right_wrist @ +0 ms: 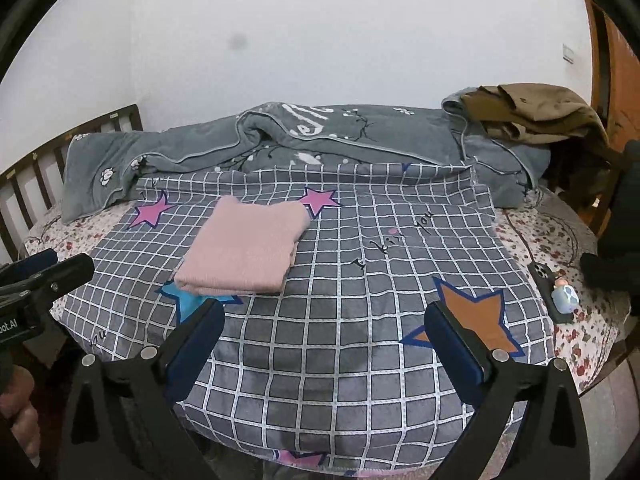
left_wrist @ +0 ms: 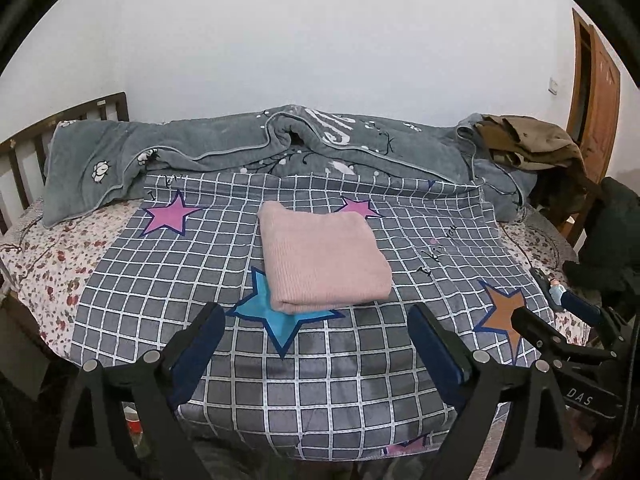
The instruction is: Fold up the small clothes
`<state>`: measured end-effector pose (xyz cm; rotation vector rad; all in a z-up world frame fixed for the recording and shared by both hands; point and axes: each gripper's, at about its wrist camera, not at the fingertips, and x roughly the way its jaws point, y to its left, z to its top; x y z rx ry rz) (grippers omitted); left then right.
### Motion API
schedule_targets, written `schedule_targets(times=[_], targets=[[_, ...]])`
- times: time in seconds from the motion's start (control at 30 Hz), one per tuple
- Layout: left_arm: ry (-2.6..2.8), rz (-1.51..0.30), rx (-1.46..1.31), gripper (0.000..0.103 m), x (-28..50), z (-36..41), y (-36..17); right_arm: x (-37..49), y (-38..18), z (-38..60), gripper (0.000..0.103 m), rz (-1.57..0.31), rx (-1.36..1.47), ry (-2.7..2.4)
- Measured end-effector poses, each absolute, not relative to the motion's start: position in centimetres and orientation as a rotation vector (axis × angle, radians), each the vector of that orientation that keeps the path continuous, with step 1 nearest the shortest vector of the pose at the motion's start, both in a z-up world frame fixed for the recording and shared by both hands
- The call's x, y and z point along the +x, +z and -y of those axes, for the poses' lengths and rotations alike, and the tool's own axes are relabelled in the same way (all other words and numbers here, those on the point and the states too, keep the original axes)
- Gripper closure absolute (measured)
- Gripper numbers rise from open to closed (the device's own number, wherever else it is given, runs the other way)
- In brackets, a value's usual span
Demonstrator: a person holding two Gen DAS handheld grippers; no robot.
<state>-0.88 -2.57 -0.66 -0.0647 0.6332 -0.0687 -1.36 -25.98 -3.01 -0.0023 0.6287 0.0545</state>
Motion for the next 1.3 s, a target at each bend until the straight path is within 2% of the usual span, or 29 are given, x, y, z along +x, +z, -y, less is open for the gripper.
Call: schedule_targets(times=[1.3], targets=[[-0.049, -0.63, -0.057, 0.01, -1.66, 2.93, -0.49, -2.34, -2.27, 26.12, 0.004, -0.62, -0.012, 0.046]])
